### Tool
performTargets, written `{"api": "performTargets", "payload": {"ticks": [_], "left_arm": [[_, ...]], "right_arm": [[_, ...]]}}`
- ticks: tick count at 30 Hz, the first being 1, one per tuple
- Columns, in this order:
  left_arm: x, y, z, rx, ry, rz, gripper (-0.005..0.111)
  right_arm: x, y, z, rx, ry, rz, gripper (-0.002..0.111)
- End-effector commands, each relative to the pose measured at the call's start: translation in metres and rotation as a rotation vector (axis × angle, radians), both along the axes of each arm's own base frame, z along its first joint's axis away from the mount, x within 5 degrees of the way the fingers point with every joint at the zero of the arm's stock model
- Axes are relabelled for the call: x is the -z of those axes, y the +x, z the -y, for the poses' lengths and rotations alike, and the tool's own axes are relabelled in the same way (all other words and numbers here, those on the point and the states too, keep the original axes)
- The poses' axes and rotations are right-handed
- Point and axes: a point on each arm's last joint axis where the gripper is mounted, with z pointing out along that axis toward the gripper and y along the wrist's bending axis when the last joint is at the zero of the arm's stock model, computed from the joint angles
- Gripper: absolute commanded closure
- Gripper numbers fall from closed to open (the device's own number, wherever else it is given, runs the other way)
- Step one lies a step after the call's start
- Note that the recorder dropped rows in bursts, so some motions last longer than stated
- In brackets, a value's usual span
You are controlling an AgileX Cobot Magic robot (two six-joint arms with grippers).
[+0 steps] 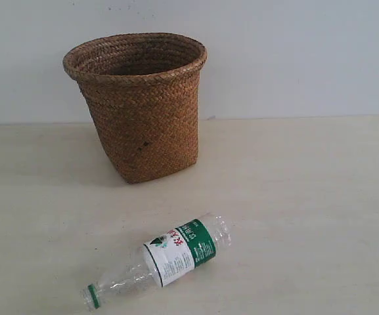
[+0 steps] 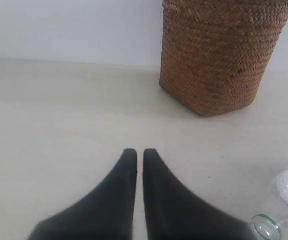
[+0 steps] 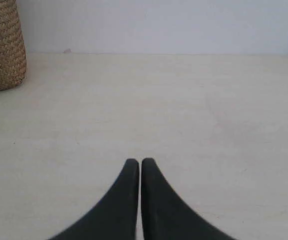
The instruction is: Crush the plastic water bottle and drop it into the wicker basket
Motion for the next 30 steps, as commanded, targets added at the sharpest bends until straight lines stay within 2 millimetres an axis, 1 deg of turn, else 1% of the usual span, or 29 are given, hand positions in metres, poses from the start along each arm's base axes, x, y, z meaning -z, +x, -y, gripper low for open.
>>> {"api": "performTargets", "payload": {"ticks": [1, 7, 9, 12, 14, 16, 17, 19, 21, 22, 25, 27, 29, 30], "left_arm": [[0.001, 0.0, -0.001, -0.005, 0.008, 0.006, 0.103], [0.0, 0.0, -0.001, -0.006, 0.008, 0.008, 0.103], [-0.002, 0.001, -0.001, -0.006, 0.027, 0.042, 0.103], [-0.015, 0.002, -0.002, -0.027, 0.017, 0.184, 0.103], [-0.029, 0.002, -0.005, -0.056, -0.07, 0.326, 0.103], [-0.038, 0.001, -0.007, -0.075, -0.173, 0.422, 0.103], [-0.042, 0.0, -0.007, -0.08, -0.211, 0.455, 0.103], [-0.055, -0.003, -0.007, -0.074, -0.238, 0.492, 0.103], [-0.071, -0.006, -0.007, -0.063, -0.241, 0.49, 0.103], [-0.077, -0.006, -0.006, -0.06, -0.241, 0.48, 0.103], [-0.104, -0.004, -0.005, -0.049, -0.226, 0.448, 0.103], [-0.121, 0.004, -0.003, -0.044, -0.201, 0.398, 0.103], [-0.134, 0.016, -0.001, -0.034, -0.166, 0.296, 0.103], [-0.137, 0.025, 0.0, -0.029, -0.146, 0.231, 0.103]], "right_arm": [[-0.001, 0.0, 0.0, 0.004, -0.004, 0.008, 0.108], [-0.001, 0.0, 0.0, 0.004, -0.004, 0.008, 0.108], [-0.001, 0.0, 0.0, 0.004, -0.004, 0.008, 0.108], [-0.001, 0.0, 0.0, 0.004, -0.004, 0.008, 0.108], [-0.001, 0.0, 0.0, 0.004, -0.004, 0.008, 0.108], [-0.001, 0.0, 0.0, 0.004, -0.004, 0.008, 0.108], [-0.001, 0.0, 0.0, 0.004, -0.004, 0.008, 0.108], [-0.001, 0.0, 0.0, 0.004, -0.004, 0.008, 0.108], [-0.001, 0.0, 0.0, 0.004, -0.004, 0.008, 0.108], [-0.001, 0.0, 0.0, 0.004, -0.004, 0.008, 0.108], [-0.001, 0.0, 0.0, 0.004, -0.004, 0.008, 0.108], [-0.001, 0.0, 0.0, 0.004, -0.004, 0.008, 0.108], [-0.001, 0.0, 0.0, 0.004, -0.004, 0.008, 0.108], [-0.001, 0.0, 0.0, 0.004, -0.004, 0.008, 0.108]]}}
